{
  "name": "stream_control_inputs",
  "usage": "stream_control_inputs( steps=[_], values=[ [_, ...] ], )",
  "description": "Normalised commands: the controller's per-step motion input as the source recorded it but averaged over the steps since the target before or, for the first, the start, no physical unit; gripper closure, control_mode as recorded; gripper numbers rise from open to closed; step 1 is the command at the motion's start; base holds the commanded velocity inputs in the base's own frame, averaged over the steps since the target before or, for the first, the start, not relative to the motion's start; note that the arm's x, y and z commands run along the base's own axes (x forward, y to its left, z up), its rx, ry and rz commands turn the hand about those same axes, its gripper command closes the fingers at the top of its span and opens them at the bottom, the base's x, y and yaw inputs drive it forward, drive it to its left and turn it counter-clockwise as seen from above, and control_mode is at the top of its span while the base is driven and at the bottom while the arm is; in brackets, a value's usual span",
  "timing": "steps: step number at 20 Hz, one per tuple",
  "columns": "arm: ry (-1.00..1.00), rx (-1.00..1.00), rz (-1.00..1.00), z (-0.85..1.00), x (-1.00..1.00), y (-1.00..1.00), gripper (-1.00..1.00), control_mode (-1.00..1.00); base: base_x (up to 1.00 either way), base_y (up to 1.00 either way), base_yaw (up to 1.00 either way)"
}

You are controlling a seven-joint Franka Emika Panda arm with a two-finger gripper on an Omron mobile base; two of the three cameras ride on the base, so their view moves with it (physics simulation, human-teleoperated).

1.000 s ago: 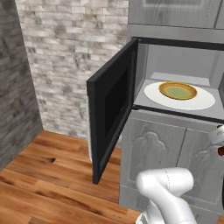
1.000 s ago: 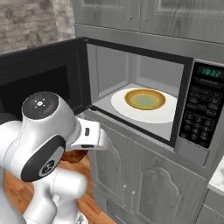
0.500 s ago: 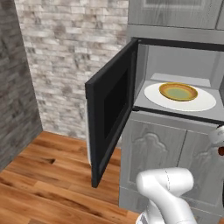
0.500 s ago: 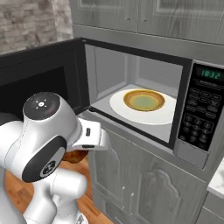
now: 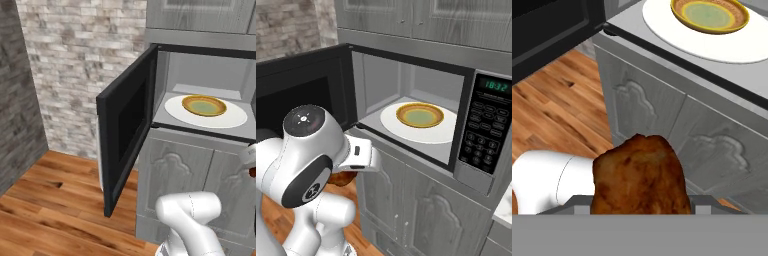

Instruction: Pick the chicken drumstick from the counter and place it in the microwave. Then turn on the microwave.

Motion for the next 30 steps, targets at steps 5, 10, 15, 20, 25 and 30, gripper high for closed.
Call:
stream_control_inputs(
  steps=[5, 10, 15, 20, 25, 30],
  values=[
    [0.00, 0.00, 0.00, 0.00, 0.00, 0.00, 1.00, 1.00, 0.24, -0.03, 0.00],
    [0.00, 0.00, 0.00, 0.00, 0.00, 0.00, 1.00, 1.00, 0.25, -0.03, 0.00],
    [0.00, 0.00, 0.00, 0.00, 0.00, 0.00, 1.00, 1.00, 0.22, -0.04, -0.05],
    [0.00, 0.00, 0.00, 0.00, 0.00, 0.00, 1.00, 1.00, 0.15, 0.00, -0.13],
    [0.00, 0.00, 0.00, 0.00, 0.00, 0.00, 1.00, 1.00, 0.11, 0.00, -0.11],
    [0.00, 0.00, 0.00, 0.00, 0.00, 0.00, 1.00, 1.00, 0.22, 0.00, -0.08]
  ],
)
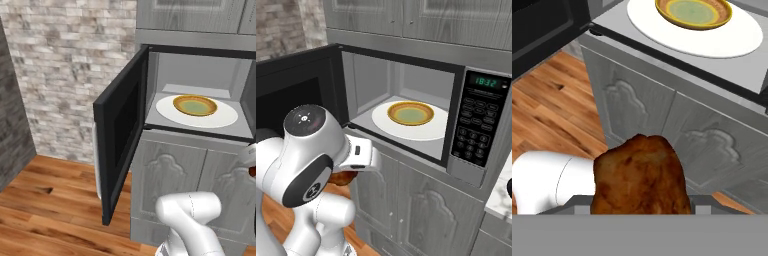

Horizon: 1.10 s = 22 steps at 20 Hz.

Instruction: Pick the chicken drumstick from the counter and place it in the microwave. Then turn on the microwave.

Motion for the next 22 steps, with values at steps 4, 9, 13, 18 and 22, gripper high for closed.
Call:
stream_control_inputs(
  steps=[4, 9, 13, 18, 22],
  values=[
    [0.00, 0.00, 0.00, 0.00, 0.00, 0.00, 1.00, 1.00, 0.09, 0.00, 0.00],
    [0.00, 0.00, 0.00, 0.00, 0.00, 0.00, 1.00, 1.00, 0.00, 0.00, 0.00],
    [0.00, 0.00, 0.00, 0.00, 0.00, 0.00, 1.00, 1.00, 0.01, 0.00, -0.01],
    [-0.01, 0.00, -0.01, 0.03, 0.00, 0.00, 1.00, -1.00, 0.00, 0.00, -0.02],
    [-0.09, 0.00, -0.05, 0.16, 0.05, 0.00, 1.00, -1.00, 0.00, 0.00, 0.00]
  ],
)
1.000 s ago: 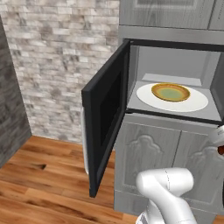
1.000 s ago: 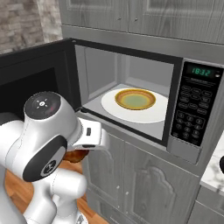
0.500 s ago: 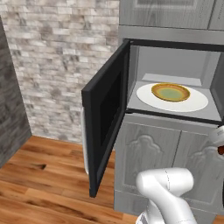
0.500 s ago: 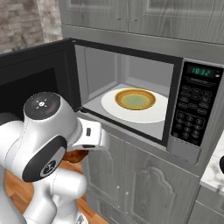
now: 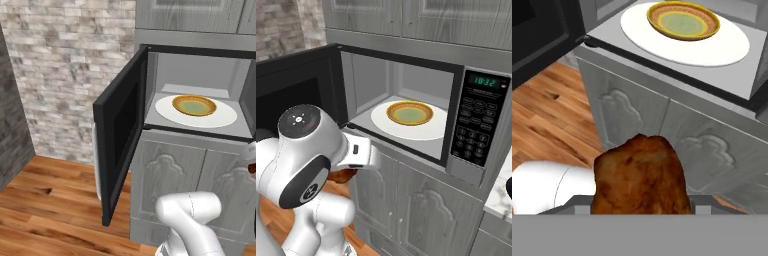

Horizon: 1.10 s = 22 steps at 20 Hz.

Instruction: Pick the chicken drumstick from the counter and place it in the microwave. Then turn on the microwave.

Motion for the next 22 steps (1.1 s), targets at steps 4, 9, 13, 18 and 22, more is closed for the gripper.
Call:
stream_control_inputs(
  steps=[4, 9, 13, 18, 22],
  values=[
    [-0.11, 0.00, -0.06, 0.23, 0.16, 0.06, 1.00, -1.00, 0.00, 0.00, 0.00],
    [-0.13, 0.00, -0.06, 0.23, 0.17, 0.09, 1.00, -1.00, 0.00, 0.00, 0.00],
    [-0.11, 0.00, -0.07, 0.17, 0.31, 0.12, 1.00, -1.00, 0.00, 0.00, 0.00],
    [-0.10, 0.00, -0.09, 0.14, 0.34, 0.08, 1.00, -1.00, 0.00, 0.00, 0.00],
    [-0.11, 0.00, -0.09, 0.15, 0.24, 0.03, 1.00, -1.00, 0.00, 0.00, 0.00]
  ],
)
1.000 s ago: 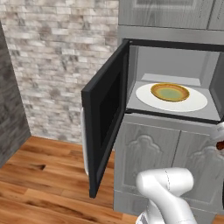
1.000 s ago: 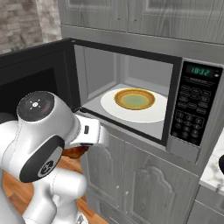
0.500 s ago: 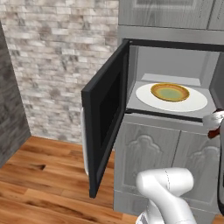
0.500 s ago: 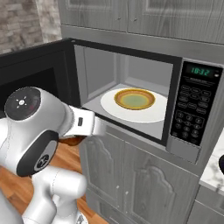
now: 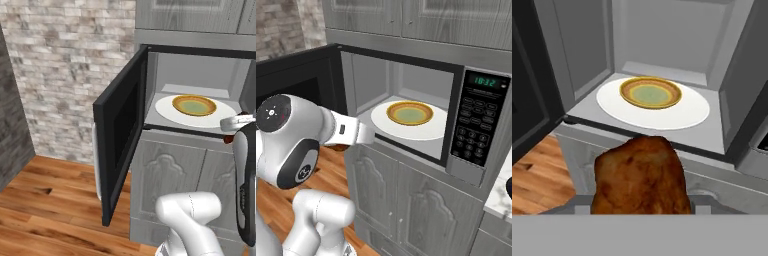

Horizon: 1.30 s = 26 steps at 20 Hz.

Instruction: Pick the chicken drumstick from the counter and place it in the microwave. Then turn on the microwave.

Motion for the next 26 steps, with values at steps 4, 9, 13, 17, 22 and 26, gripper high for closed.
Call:
stream_control_inputs(
  steps=[4, 9, 13, 17, 22, 26],
  values=[
    [-0.08, 0.00, -0.09, 0.15, 0.28, 0.00, 1.00, -1.00, 0.00, 0.00, 0.00],
    [-0.05, 0.00, -0.11, 0.10, 0.41, 0.00, 1.00, -1.00, 0.00, 0.00, 0.00],
    [0.00, 0.00, -0.11, 0.00, 0.49, 0.00, 1.00, -1.00, 0.00, 0.00, 0.00],
    [0.00, 0.00, -0.11, 0.00, 0.56, 0.00, 1.00, -1.00, 0.00, 0.00, 0.00],
    [0.00, 0.00, -0.04, 0.00, 0.55, 0.00, 1.00, -1.00, 0.00, 0.00, 0.00],
    [0.00, 0.00, 0.00, 0.00, 0.52, 0.00, 1.00, -1.00, 0.00, 0.00, 0.00]
  ],
)
